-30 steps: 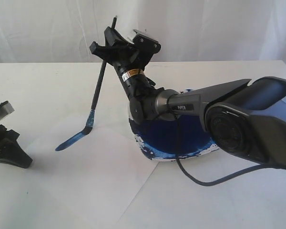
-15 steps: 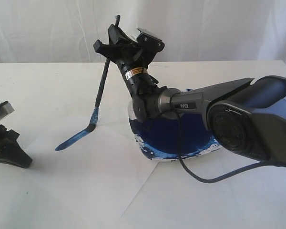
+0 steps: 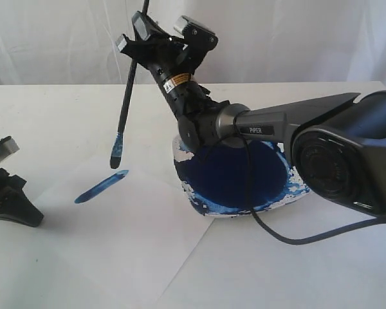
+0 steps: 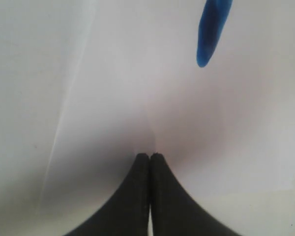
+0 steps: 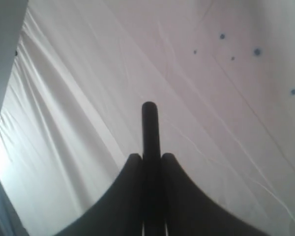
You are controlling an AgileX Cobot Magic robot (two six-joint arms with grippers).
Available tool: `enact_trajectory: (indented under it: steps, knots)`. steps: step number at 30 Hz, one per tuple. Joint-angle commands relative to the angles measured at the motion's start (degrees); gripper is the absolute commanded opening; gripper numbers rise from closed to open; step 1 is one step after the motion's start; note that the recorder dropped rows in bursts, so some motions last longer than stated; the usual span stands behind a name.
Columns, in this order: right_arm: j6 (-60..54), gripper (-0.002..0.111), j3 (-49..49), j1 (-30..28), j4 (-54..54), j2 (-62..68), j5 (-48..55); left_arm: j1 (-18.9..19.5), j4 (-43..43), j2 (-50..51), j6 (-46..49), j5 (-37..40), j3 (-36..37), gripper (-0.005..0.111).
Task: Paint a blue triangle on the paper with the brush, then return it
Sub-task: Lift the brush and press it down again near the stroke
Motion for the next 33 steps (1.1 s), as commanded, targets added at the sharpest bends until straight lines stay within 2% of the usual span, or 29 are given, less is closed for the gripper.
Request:
enact_trajectory:
  steps: [1,11,15,21,28,33]
  knots:
    - [6.43,0.0,-0.08,-0.25,-6.02,-1.86,0.32,-0.02,0.19,-0.19,0.1,-0.12,0.27,0.0]
    - [18.77,0.0,-0.08,-0.17,-17.35,-1.76,5.85,-0.02,0.19,-0.19,0.1,-0.12,0.27,0.0]
    - [18.91,0.0,-0.08,1.55,-14.53,0.65,-0.54,-0.02,0.19,-0.19,0.1,-0.12,0.27,0.0]
    - [10.8,0.0,-0.83,5.29,-4.28,2.92,-3.54,-0.02,0.19,-0.19,0.1,-0.12,0.27,0.0]
    - [3.49,0.0,-1.62,5.61,-3.87,3.16,-1.62,-0.02,0.19,-0.19,0.1,-0.12,0.27,0.0]
    - [3.62,0.0,-1.62,5.61,-2.42,3.31,-1.79,-0.02,0.19,-0.19,0.1,-0.12,0.27,0.0]
